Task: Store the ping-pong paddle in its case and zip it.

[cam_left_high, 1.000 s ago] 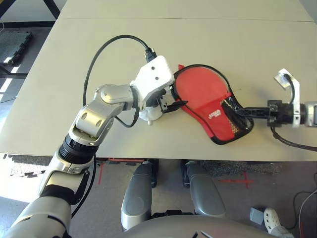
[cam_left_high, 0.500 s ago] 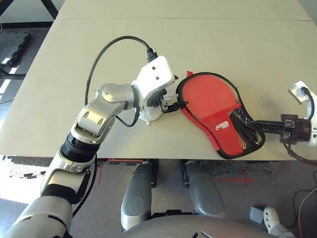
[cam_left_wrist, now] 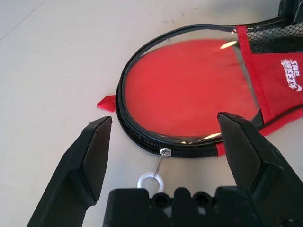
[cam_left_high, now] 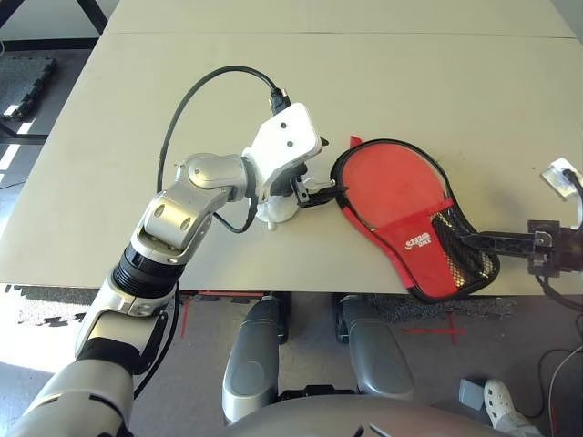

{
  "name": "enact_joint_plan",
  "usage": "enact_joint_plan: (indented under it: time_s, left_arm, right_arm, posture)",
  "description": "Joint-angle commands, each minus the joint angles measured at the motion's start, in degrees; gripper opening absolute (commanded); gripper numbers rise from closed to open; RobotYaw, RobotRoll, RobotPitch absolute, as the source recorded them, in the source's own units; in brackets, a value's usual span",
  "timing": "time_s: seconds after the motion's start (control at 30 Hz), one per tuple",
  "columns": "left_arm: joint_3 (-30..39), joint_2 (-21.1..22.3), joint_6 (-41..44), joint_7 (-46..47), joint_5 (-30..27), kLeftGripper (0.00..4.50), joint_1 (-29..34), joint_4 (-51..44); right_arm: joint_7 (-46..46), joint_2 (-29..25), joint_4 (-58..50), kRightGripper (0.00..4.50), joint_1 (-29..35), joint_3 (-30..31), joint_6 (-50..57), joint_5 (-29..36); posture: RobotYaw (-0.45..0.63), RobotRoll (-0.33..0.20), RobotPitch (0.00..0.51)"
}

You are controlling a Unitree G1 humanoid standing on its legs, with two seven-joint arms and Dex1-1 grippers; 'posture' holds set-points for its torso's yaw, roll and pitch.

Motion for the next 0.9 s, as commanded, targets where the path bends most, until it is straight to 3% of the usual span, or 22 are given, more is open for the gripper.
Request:
enact_joint_plan:
  time_s: [0.03,0.2,0.33,0.47,0.67,0.9]
  left_arm:
    - [-0.1,0.3,-0.2,-0.2,0.4,4.5,0.9,-0.2]
    - [0.4,0.6,-0.3,-0.2,0.4,4.5,1.0,-0.2]
    - [1.3,1.1,-0.3,0.0,0.4,4.5,0.8,-0.1]
    - [2.5,2.3,0.3,-0.1,0.1,4.5,0.9,-0.5]
    - [6.6,4.7,3.3,0.0,-2.1,4.5,1.4,-3.0]
    - [11.6,9.5,8.9,-0.4,-5.4,4.5,2.4,-6.9]
  right_arm:
    - [5.8,-3.0,5.7,2.6,-3.1,2.8,-13.1,-6.0]
    - [12.9,-2.5,16.4,4.45,-15.4,7.6,-27.8,-12.4]
    - [16.0,2.7,26.5,4.48,-29.5,15.6,-39.2,-21.1]
    - [19.3,7.7,32.7,4.48,-36.0,19.3,-47.5,-25.7]
    - [20.9,14.6,39.0,4.48,-39.3,22.3,-56.8,-30.7]
    - [20.4,20.6,39.9,4.48,-38.2,23.5,-61.7,-34.1]
  posture:
    - [0.06,0.0,0.28]
    - [0.06,0.0,0.272]
    - [0.06,0.0,0.268]
    - [0.08,0.0,0.269]
    - [0.12,0.0,0.279]
    - [0.16,0.0,0.291]
